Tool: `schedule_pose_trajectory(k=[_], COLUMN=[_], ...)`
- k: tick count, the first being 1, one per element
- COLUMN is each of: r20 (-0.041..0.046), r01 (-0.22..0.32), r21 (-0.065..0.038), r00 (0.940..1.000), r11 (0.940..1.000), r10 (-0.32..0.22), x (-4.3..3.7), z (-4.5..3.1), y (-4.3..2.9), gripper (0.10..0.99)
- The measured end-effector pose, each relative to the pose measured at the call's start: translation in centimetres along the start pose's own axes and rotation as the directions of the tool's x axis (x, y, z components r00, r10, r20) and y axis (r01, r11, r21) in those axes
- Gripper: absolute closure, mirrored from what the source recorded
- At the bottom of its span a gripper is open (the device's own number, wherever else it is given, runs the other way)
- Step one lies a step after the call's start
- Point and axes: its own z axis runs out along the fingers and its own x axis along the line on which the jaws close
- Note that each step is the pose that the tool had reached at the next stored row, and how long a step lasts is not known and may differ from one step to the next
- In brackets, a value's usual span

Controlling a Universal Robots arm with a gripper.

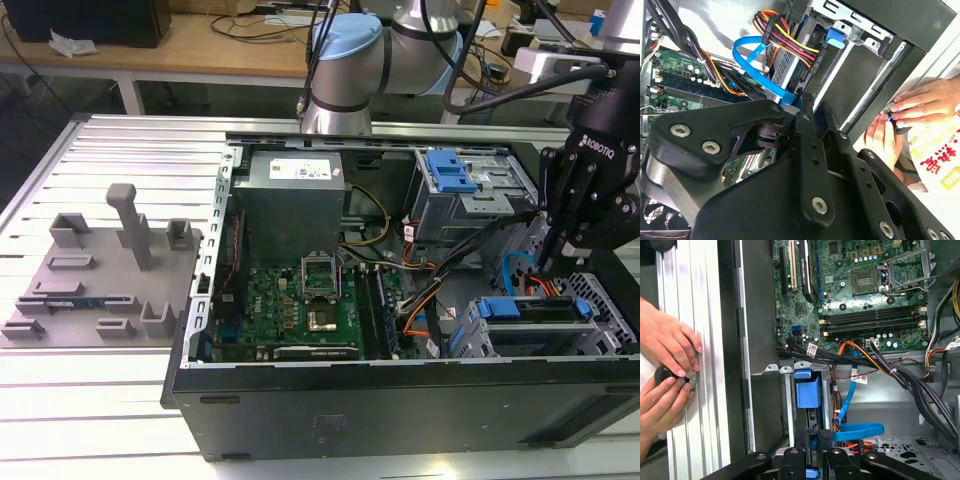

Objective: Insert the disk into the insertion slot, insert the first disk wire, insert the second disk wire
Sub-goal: 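Insert the second disk wire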

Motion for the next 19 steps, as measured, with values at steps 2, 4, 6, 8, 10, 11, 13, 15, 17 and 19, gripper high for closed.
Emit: schedule_pose_trajectory(k=[2,4,6,8,10,11,13,15,17,19], r20=[0.0012,0.0013,0.0012,0.0012,0.0014,0.0013,0.0014,0.0016,0.0172,0.0350], r01=[0.000,0.000,0.000,0.001,0.001,0.001,0.001,0.001,0.001,0.001], r21=[0.000,-0.002,-0.003,-0.005,-0.005,-0.005,-0.006,-0.006,-0.004,-0.003], r00=[1.0000,1.0000,1.0000,1.0000,1.0000,1.0000,1.0000,1.0000,0.9999,0.9994], r11=[1.0000,1.0000,1.0000,1.0000,1.0000,1.0000,1.0000,1.0000,1.0000,1.0000], r10=[0.000,0.000,0.000,-0.001,-0.001,-0.001,-0.001,-0.001,-0.001,-0.001], x=[0.03,0.00,-0.02,-0.05,-0.07,-0.08,-0.08,-0.08,0.08,0.26], z=[0.10,0.22,0.31,0.42,0.48,0.50,0.51,0.52,0.57,0.61], y=[-0.01,-0.01,-0.01,-0.02,-0.02,-0.02,-0.02,-0.02,-0.01,0.00], gripper=[0.843,0.843,0.843,0.843,0.863,0.925,0.925,0.925,0.925,0.925])
